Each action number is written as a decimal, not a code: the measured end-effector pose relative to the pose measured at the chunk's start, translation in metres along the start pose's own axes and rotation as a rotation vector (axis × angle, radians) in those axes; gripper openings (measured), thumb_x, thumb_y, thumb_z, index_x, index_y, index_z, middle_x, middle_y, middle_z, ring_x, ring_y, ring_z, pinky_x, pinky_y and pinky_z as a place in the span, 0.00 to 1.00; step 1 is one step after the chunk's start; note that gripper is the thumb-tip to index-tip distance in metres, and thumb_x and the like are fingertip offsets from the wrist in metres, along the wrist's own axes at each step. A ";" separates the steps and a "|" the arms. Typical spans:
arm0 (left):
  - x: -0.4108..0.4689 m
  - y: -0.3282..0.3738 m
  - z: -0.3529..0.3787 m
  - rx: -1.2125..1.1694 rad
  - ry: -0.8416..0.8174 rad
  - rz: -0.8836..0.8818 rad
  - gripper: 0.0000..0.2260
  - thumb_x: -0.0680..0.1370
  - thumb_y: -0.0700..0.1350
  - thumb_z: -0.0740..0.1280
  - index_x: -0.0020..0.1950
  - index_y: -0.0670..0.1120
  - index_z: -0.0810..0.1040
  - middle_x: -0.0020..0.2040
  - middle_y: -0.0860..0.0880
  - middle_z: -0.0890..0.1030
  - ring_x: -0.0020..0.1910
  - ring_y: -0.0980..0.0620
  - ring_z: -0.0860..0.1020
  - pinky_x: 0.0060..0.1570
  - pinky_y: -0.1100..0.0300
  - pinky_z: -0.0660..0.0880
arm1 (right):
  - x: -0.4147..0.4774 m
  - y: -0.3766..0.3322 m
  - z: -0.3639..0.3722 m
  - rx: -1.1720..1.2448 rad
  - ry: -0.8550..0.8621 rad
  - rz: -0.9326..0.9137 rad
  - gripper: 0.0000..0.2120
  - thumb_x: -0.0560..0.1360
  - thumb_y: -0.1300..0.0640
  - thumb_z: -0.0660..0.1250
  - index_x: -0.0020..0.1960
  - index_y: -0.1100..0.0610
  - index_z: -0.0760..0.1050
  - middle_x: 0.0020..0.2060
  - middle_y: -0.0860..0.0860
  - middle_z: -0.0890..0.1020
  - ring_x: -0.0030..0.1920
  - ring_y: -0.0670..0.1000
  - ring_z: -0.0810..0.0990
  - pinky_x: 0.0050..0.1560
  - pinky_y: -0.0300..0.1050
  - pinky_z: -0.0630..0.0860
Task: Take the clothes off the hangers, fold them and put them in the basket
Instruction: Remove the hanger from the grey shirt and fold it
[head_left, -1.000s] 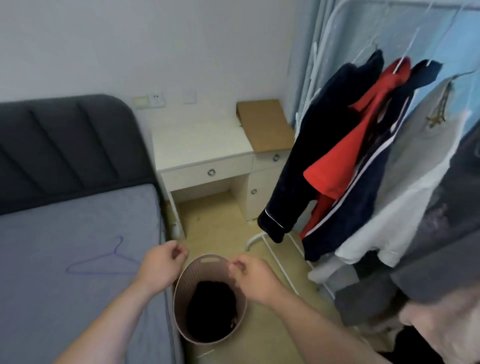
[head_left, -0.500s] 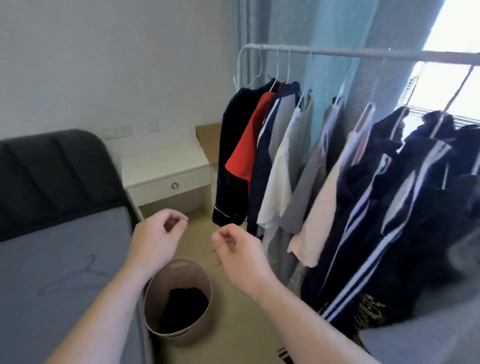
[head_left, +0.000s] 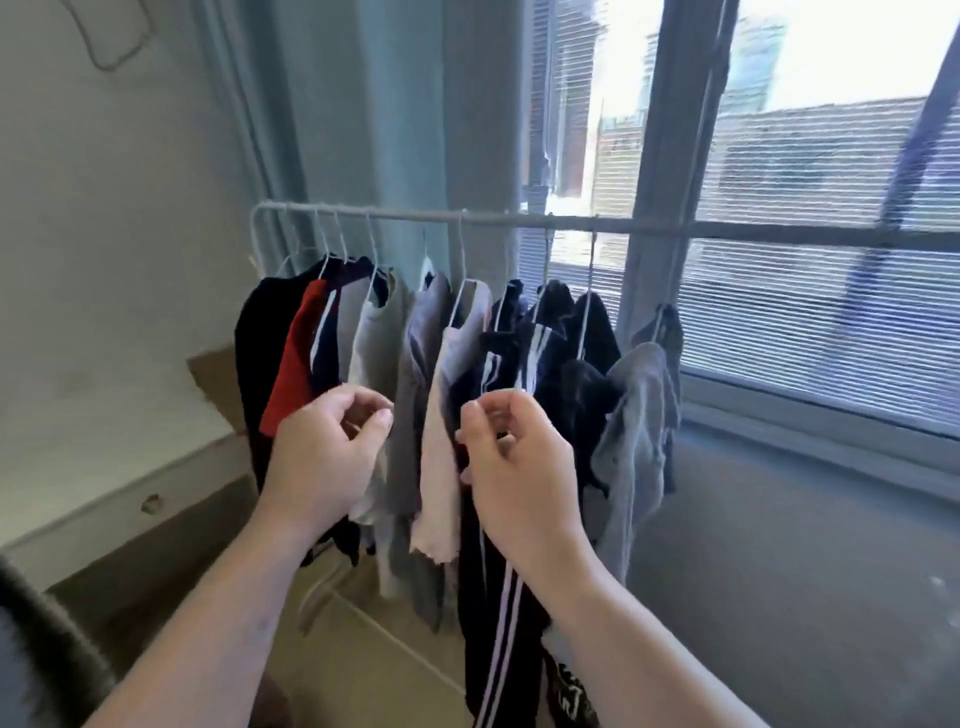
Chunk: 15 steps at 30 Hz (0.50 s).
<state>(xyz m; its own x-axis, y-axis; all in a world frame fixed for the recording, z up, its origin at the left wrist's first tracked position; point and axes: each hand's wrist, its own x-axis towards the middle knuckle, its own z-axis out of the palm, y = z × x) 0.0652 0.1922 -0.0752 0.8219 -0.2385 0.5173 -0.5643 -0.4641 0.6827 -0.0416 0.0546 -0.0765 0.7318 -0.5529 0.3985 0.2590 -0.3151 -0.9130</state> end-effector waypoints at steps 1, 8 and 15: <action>0.003 0.008 0.008 -0.016 -0.023 0.028 0.05 0.78 0.46 0.69 0.44 0.54 0.81 0.36 0.57 0.81 0.40 0.63 0.78 0.36 0.73 0.69 | 0.006 -0.003 -0.012 -0.031 0.065 -0.022 0.03 0.80 0.48 0.65 0.47 0.44 0.75 0.41 0.42 0.83 0.37 0.46 0.82 0.42 0.43 0.81; 0.017 0.063 0.066 -0.077 -0.244 0.234 0.04 0.77 0.46 0.69 0.42 0.52 0.81 0.34 0.55 0.80 0.37 0.59 0.77 0.36 0.72 0.70 | 0.058 -0.009 -0.099 -0.182 0.434 0.024 0.05 0.80 0.50 0.64 0.53 0.50 0.76 0.42 0.43 0.82 0.42 0.43 0.81 0.40 0.38 0.74; 0.029 0.107 0.116 0.010 -0.455 0.412 0.03 0.77 0.49 0.67 0.44 0.54 0.80 0.36 0.58 0.79 0.37 0.62 0.76 0.38 0.66 0.73 | 0.131 0.013 -0.134 -0.416 0.425 0.200 0.11 0.79 0.53 0.63 0.55 0.57 0.79 0.47 0.51 0.83 0.47 0.52 0.80 0.48 0.47 0.77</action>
<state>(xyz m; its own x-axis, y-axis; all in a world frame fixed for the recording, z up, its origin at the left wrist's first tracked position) 0.0373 0.0370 -0.0469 0.4881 -0.7391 0.4642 -0.8439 -0.2640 0.4671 -0.0268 -0.1251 -0.0245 0.4038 -0.8636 0.3020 -0.1867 -0.4009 -0.8969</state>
